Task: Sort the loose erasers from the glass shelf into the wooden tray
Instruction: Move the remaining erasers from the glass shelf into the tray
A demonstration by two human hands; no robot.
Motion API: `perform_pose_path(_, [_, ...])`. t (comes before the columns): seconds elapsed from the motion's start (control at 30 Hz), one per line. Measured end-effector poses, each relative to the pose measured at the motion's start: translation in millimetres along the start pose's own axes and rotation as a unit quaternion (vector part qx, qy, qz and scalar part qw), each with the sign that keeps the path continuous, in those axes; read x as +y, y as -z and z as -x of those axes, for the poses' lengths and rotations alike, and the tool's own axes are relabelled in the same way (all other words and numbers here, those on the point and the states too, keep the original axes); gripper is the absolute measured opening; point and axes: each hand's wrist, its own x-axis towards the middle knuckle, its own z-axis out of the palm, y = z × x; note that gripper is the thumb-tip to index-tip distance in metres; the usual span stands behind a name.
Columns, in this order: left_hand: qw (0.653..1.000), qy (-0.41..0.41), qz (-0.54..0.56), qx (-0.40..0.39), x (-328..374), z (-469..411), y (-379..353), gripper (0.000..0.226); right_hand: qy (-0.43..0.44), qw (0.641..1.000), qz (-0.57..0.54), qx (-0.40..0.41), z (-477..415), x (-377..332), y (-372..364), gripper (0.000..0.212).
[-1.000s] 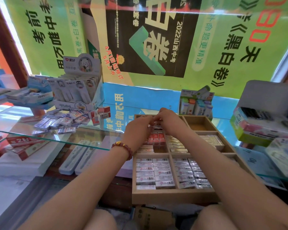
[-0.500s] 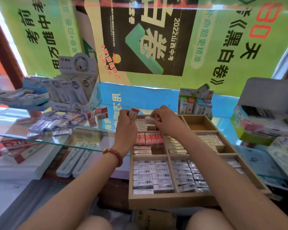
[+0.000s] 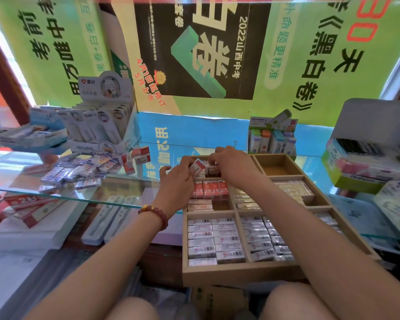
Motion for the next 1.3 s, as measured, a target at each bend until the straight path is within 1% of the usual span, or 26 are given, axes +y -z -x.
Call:
perform_pose_path(0.13, [0.999, 0.009, -0.050, -0.012, 3, -1, 2, 0.016, 0.007, 1.000, 0.011, -0.002, -3, -4, 0, 0.030])
perform_pose_path(0.27, [0.995, -0.007, -0.102, -0.016, 5, -3, 2, 0.020, -0.007, 1.000, -0.009, -0.020, -3, -7, 3, 0.027])
perform_pose_path(0.5, [0.992, -0.008, -0.121, -0.023, 7, -3, 4, 0.026, -0.017, 0.999, -0.019, -0.025, -5, -13, 2, 0.017])
perform_pose_path(0.7, [0.997, 0.018, -0.072, -0.022, 4, -3, 0, 0.022, -0.033, 0.999, -0.034, -0.012, -2, 1, -1, 0.023])
perform_pose_path(0.83, [0.999, 0.031, -0.041, -0.001, 2, -4, -3, 0.020, 0.002, 1.000, -0.012, -0.002, -1, -2, -5, 0.010])
perform_pose_path(0.93, [0.999, 0.041, -0.014, 0.009, 2, -2, -4, 0.018, 0.010, 1.000, -0.007, 0.001, -4, -5, -9, 0.007])
perform_pose_path(1.07, [0.998, 0.034, 0.047, 0.031, -3, -1, -6, 0.010, -0.019, 0.999, -0.045, 0.019, -6, -5, -14, 0.012])
perform_pose_path(1.17, [0.993, 0.031, 0.113, 0.031, -4, 0, -7, 0.008, -0.022, 0.999, -0.040, 0.029, -5, -4, -16, 0.019])
perform_pose_path(1.3, [0.990, 0.031, 0.132, 0.032, -3, -1, -8, 0.009, -0.021, 0.998, -0.049, 0.025, -2, 0, -16, 0.024])
